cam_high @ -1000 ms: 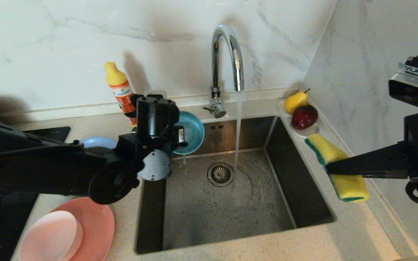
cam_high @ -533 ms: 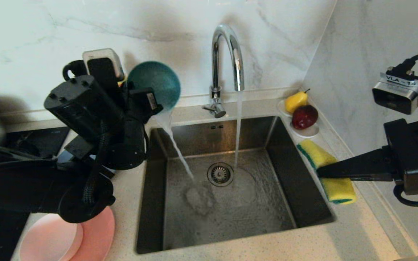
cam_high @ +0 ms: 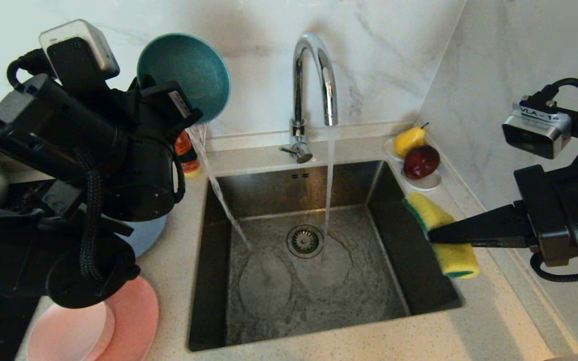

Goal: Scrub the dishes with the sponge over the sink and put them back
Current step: Rinse the bowl, then place the bowl on the table

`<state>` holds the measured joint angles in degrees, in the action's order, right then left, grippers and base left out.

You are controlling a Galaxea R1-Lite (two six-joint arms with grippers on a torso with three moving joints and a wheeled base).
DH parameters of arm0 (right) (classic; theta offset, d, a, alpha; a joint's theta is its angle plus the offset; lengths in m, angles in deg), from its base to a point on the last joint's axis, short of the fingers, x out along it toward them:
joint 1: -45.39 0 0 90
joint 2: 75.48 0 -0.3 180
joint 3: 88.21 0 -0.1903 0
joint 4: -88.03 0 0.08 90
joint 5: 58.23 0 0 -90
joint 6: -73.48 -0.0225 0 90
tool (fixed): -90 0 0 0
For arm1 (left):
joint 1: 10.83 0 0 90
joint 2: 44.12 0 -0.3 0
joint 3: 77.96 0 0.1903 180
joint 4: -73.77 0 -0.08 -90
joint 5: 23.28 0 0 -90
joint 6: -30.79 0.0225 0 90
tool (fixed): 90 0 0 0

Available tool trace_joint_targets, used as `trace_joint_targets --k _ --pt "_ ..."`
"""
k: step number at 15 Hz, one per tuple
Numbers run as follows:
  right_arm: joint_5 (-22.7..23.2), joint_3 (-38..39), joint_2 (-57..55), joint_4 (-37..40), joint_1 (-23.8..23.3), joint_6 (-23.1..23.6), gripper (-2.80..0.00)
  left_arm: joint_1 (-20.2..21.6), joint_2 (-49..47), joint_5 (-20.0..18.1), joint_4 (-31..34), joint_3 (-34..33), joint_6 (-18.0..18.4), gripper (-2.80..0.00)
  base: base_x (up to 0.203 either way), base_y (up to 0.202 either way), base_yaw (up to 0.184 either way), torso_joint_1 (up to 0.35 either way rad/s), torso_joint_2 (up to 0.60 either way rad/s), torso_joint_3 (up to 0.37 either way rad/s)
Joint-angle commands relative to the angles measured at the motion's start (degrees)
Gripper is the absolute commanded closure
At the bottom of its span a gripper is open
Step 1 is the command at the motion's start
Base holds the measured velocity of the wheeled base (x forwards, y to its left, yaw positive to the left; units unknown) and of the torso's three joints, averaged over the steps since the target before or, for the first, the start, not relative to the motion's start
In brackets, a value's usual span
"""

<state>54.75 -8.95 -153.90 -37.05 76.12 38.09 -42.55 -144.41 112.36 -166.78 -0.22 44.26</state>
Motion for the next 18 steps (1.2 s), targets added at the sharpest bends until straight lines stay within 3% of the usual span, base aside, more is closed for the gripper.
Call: trace_joint_targets --k 1,7,9,12,14,16,18 --pt "0.13 -0.06 -0.15 0.18 0.03 -0.21 0.0 -0.01 1.14 0.24 -0.42 0.2 -0.02 0.0 0.0 0.0 0.0 0.0 0.0 0.0" --pt "0.13 0.12 0.44 0.27 0.03 -0.21 0.0 -0.01 -0.09 0.53 0.89 -1.01 -0.28 0.0 0.0 0.0 0.0 0.0 0.0 0.0" --pt "0.13 0.29 1.05 0.3 0.06 -0.21 0.0 -0.03 -0.74 0.49 7.26 -2.14 -0.93 0.0 0.0 0.0 0.0 0.0 0.0 0.0" --pt "0.06 0.57 3.4 0.77 0.03 -0.12 0.0 0.07 0.86 -0.3 27.12 -2.93 -6.84 0.0 0.0 0.0 0.0 0.0 0.0 0.0" --pt "0.04 1.76 4.16 0.71 -0.74 0.15 0.0 0.78 3.98 -1.38 45.32 -0.61 -13.04 0.0 0.0 0.0 0.0 0.0 0.0 0.0" --pt "0.04 1.96 4.33 0.9 -1.03 0.25 0.0 1.57 7.98 -6.52 66.73 3.38 -20.44 0.0 0.0 0.0 0.0 0.0 0.0 0.0" --pt "-0.04 2.56 3.98 0.91 -1.47 0.35 0.0 3.91 11.16 -14.62 87.32 13.04 -29.97 0.0 0.0 0.0 0.0 0.0 0.0 0.0"
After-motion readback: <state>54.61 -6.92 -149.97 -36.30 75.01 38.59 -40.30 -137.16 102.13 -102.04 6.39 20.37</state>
